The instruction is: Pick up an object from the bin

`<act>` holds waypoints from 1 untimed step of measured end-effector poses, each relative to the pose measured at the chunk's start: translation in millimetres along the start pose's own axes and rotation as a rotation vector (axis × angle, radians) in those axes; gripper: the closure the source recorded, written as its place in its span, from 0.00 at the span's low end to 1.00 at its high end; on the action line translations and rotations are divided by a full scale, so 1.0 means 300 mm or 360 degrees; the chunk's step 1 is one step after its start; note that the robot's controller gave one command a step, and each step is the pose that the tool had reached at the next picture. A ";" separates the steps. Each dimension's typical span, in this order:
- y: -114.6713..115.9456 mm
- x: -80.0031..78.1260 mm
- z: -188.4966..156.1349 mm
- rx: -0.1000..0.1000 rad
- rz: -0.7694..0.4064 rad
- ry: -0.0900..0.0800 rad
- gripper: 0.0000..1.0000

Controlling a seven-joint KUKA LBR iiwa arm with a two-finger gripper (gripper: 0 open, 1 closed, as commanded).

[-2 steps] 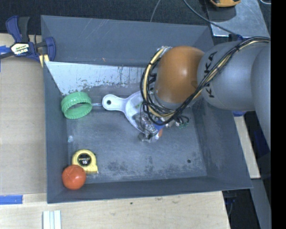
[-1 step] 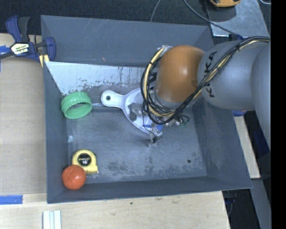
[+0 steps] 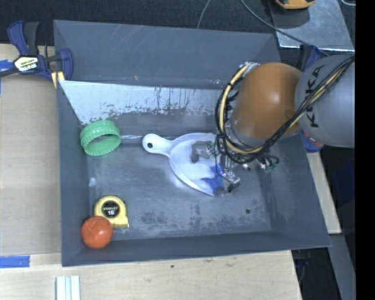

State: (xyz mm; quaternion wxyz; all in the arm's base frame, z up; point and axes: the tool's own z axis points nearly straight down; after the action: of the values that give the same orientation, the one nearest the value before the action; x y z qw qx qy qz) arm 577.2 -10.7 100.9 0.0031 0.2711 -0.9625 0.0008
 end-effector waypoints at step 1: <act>0.008 -0.006 0.006 -0.0004 -0.0002 0.0001 1.00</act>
Offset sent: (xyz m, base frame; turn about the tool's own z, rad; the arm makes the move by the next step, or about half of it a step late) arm 0.0000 0.0000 0.0000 0.0000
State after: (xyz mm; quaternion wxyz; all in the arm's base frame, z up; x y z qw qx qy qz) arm 577.4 -7.7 99.1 0.0037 0.2717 -0.9624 -0.0004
